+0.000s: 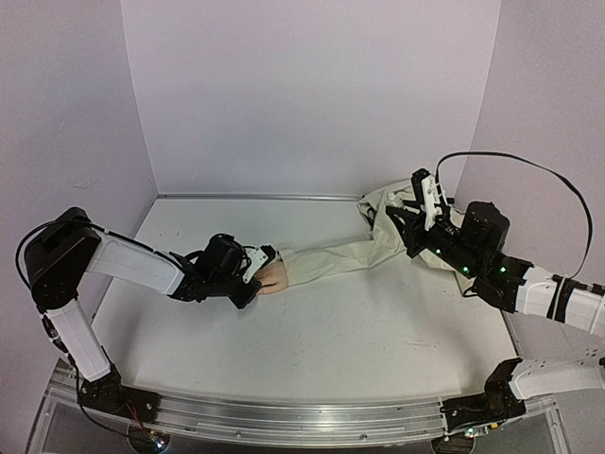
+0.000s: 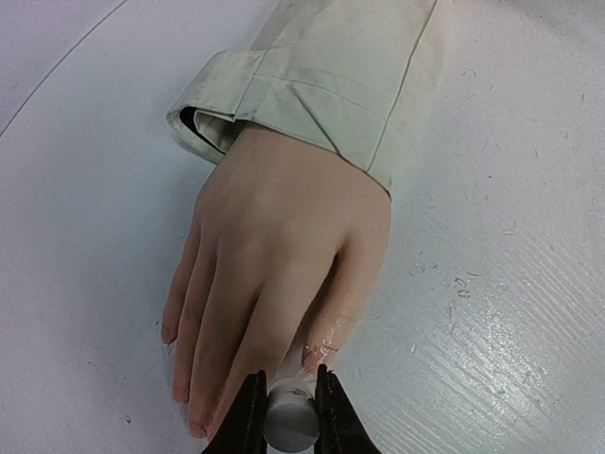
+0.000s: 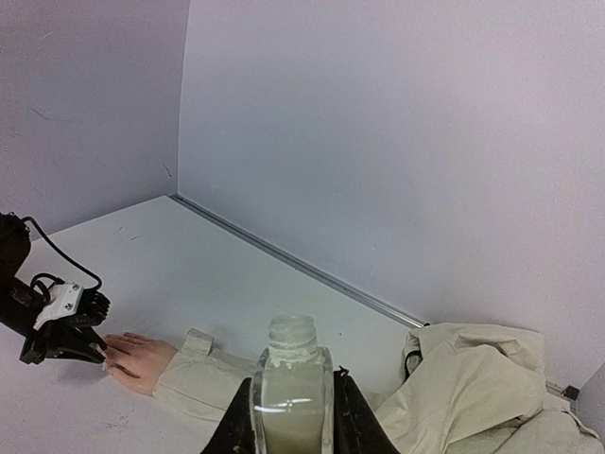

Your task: Paint the nails

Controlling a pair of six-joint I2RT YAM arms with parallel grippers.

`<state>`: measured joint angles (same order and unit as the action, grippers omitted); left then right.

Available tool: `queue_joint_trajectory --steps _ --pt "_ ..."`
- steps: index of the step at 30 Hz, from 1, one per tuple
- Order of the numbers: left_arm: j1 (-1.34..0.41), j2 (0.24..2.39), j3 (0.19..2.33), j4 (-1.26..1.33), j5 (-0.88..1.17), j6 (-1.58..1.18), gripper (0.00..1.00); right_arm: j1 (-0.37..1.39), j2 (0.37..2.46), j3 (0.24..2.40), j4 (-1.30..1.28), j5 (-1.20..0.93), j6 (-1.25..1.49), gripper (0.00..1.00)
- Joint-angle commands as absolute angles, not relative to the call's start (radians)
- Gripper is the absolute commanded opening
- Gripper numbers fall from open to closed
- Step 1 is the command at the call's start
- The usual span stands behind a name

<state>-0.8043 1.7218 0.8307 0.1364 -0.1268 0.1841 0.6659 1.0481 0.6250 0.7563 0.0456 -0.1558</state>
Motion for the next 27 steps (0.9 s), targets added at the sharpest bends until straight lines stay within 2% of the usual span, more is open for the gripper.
queue_joint_trajectory --steps 1,11,18,27 --pt "-0.807 1.670 0.798 0.176 -0.172 0.191 0.00 0.660 1.042 0.638 0.846 0.043 -0.143 0.00" --pt "-0.807 1.579 0.775 0.158 -0.157 0.174 0.00 0.661 1.042 0.639 0.846 0.036 -0.142 0.00" --pt "-0.807 1.555 0.838 0.143 -0.121 0.134 0.00 0.660 1.038 0.636 0.846 0.046 -0.143 0.00" --pt "-0.775 1.401 0.991 -0.034 -0.039 -0.063 0.00 0.661 1.041 0.645 0.831 0.018 -0.148 0.00"
